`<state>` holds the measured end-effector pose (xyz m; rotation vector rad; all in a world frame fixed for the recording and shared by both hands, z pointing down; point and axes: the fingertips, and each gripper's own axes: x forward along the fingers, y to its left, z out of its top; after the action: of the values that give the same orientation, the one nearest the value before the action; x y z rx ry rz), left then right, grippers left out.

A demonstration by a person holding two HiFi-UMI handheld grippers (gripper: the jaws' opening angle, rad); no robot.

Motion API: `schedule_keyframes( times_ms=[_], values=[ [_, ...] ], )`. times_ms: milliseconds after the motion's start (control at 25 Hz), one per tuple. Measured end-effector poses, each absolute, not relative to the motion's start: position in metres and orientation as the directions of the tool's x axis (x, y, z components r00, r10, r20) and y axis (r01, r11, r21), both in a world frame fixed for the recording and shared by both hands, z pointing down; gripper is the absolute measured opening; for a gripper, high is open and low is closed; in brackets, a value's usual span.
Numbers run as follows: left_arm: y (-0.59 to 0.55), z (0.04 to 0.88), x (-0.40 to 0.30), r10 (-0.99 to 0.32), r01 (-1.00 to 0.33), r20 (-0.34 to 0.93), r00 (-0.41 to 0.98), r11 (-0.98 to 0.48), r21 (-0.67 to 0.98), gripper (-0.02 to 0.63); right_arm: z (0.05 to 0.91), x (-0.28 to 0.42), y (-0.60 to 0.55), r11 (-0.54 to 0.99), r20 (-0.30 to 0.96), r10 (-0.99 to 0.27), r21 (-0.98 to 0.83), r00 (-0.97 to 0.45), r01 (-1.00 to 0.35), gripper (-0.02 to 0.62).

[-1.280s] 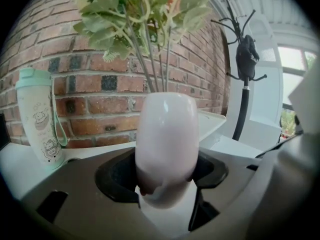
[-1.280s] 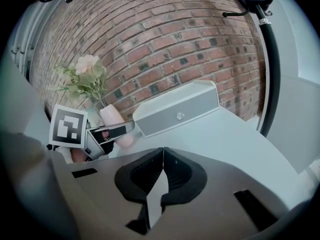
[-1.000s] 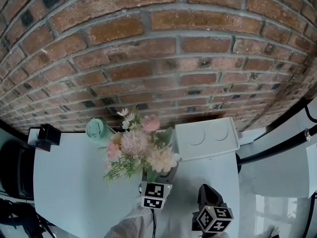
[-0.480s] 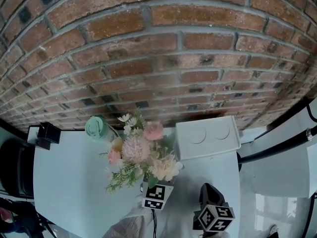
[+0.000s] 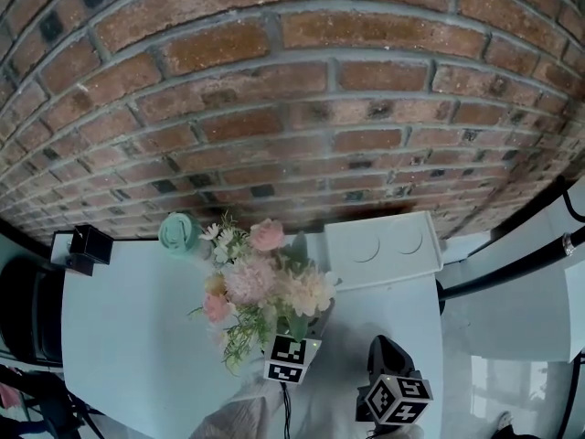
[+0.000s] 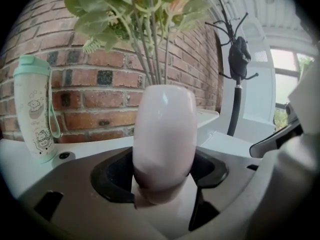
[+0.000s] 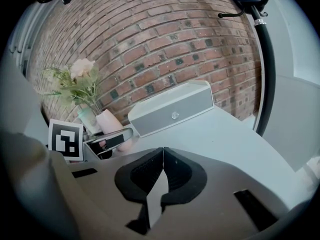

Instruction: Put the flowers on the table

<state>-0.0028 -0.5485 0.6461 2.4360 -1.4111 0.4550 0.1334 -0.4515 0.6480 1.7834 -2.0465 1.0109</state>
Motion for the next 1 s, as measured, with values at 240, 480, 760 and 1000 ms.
schedule_keyframes(
  times_ms=[240, 480, 760, 1000],
  values=[
    [-0.541, 0.645, -0.005, -0.778, -0.874, 0.412, 0.475, -0.471, 0.118, 0.304, 0.644, 0.136, -0.448, 0.001, 0.592, -0.778, -0.332, -0.209, -0.943, 0.025],
    [-0.528, 0.645, -0.017, -0.795, -0.892, 0.409, 0.447, -0.431, 0.137, 0.307, 0.639, 0.132, -0.445, 0.006, 0.585, -0.783, -0.332, -0.211, -0.943, 0.025],
    [-0.485, 0.633, -0.024, -0.756, -0.882, 0.459, 0.467, -0.434, 0.182, 0.305, 0.619, 0.119, -0.437, 0.03, 0.572, -0.79, -0.326, -0.222, -0.945, 0.025],
    [-0.429, 0.597, -0.028, -0.729, -0.857, 0.454, 0.512, -0.466, 0.219, 0.304, 0.581, 0.091, -0.418, 0.102, 0.536, -0.802, -0.31, -0.263, -0.945, 0.025]
  ],
)
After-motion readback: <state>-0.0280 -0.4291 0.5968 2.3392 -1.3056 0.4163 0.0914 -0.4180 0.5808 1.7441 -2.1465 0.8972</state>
